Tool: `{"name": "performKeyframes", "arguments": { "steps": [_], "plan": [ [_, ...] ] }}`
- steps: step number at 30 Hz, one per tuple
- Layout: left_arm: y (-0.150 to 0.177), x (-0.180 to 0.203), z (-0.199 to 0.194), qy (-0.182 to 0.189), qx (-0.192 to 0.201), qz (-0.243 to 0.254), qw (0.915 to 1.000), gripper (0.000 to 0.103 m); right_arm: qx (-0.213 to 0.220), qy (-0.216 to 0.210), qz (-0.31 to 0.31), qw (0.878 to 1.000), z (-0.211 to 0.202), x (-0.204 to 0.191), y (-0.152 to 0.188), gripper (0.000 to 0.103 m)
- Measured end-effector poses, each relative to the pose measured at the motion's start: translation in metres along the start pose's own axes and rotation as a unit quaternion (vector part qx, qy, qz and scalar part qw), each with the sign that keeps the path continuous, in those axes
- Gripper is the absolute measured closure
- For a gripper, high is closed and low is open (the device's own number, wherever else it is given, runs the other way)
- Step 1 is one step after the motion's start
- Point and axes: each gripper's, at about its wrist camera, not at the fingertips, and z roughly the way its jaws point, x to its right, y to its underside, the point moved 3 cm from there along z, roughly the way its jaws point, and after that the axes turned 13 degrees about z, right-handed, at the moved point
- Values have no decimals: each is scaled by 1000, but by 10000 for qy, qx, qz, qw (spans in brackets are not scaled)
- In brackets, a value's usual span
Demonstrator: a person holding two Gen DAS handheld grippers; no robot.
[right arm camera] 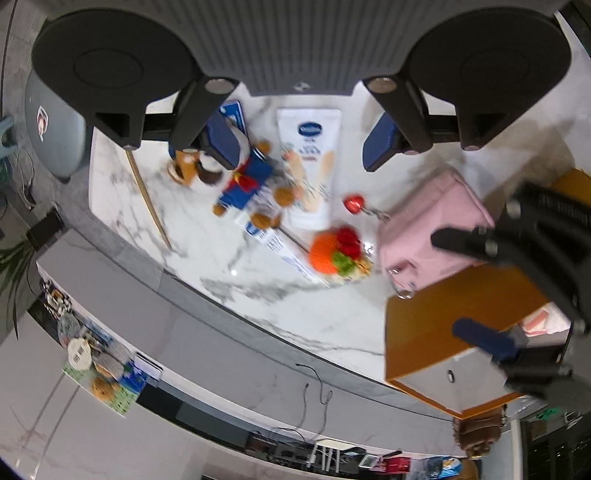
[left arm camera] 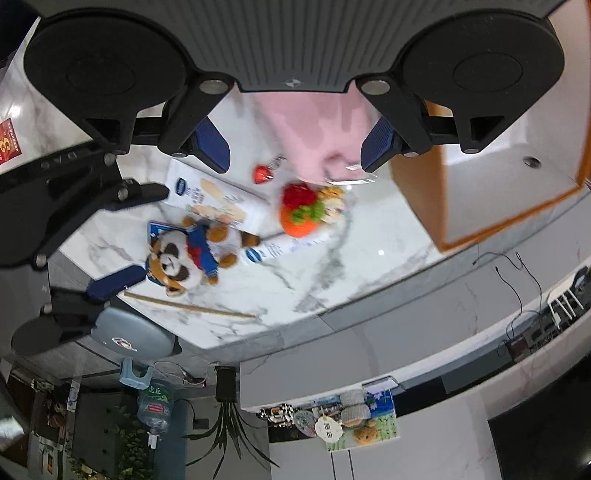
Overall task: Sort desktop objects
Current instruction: 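Move both tools to the pink pouch and raccoon plush on the table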
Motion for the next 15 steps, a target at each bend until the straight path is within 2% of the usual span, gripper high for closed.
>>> {"name": "performKeyframes", "arguments": {
  "steps": [4, 8, 15],
  "plan": [
    [8, 18, 15, -173, -204, 136, 9995, 11, -30, 57, 85, 9999, 3, 13, 5, 28],
    [19, 30, 34, -692, -557, 547, 9945, 11, -74, 138, 193, 9997, 12, 27, 8, 28],
    [30, 23, 53, -679, -814, 195, 9942, 9, 132, 491, 529, 9973, 22, 57, 6, 28]
  ]
}}
